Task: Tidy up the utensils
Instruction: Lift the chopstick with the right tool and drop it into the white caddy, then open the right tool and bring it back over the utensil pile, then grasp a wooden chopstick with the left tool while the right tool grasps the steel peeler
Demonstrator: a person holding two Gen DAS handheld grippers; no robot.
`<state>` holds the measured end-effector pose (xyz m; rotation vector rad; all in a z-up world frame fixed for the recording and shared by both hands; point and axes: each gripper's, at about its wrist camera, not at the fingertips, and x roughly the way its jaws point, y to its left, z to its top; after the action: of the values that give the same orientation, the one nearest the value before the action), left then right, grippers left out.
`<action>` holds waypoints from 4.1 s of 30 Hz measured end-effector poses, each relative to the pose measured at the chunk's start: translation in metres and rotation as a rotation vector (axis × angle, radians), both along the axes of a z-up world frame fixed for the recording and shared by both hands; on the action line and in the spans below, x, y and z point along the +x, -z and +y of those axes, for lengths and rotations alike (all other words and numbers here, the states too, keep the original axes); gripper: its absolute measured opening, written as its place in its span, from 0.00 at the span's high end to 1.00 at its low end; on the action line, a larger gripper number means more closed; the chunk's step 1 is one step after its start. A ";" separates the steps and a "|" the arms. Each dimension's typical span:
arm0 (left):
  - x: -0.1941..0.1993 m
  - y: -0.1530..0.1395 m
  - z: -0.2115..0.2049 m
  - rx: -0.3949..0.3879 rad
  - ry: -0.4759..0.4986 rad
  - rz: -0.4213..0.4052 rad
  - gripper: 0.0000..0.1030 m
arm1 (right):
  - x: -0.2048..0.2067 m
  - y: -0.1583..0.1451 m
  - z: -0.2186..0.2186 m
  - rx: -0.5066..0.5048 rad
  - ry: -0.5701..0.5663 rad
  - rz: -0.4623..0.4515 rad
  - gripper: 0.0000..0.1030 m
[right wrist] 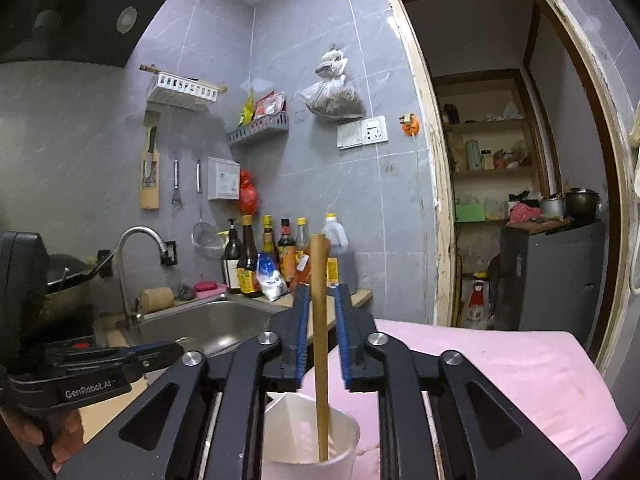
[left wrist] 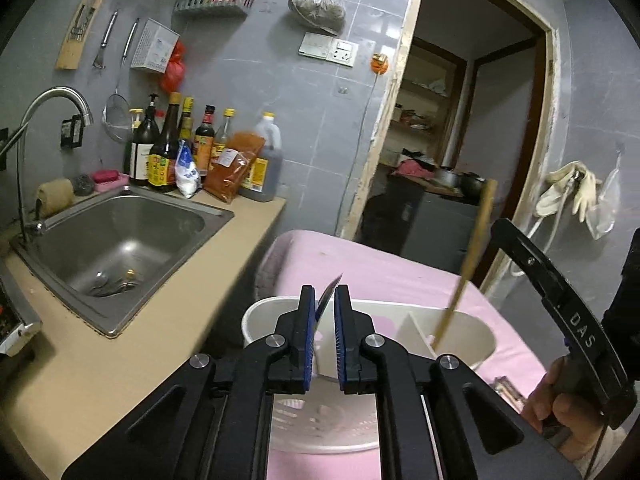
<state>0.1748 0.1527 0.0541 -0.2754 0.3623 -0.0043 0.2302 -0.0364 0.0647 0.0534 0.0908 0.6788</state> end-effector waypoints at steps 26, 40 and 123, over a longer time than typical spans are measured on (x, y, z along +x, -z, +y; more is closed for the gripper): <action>-0.033 -0.038 -0.099 0.079 0.103 -0.190 0.15 | -0.057 -0.031 -0.139 0.038 0.212 -0.118 0.00; -0.002 0.012 -0.178 0.207 0.289 0.023 0.15 | -0.046 0.018 -0.217 -0.144 0.355 0.108 0.00; 0.070 0.087 -0.184 -0.099 0.545 0.668 0.93 | 0.000 0.105 -0.222 -0.460 0.174 0.670 0.86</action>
<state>0.2453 -0.0314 -0.0331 -0.2634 1.0951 -0.4766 0.2299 -0.2581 -0.0406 -0.1550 0.8731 0.4300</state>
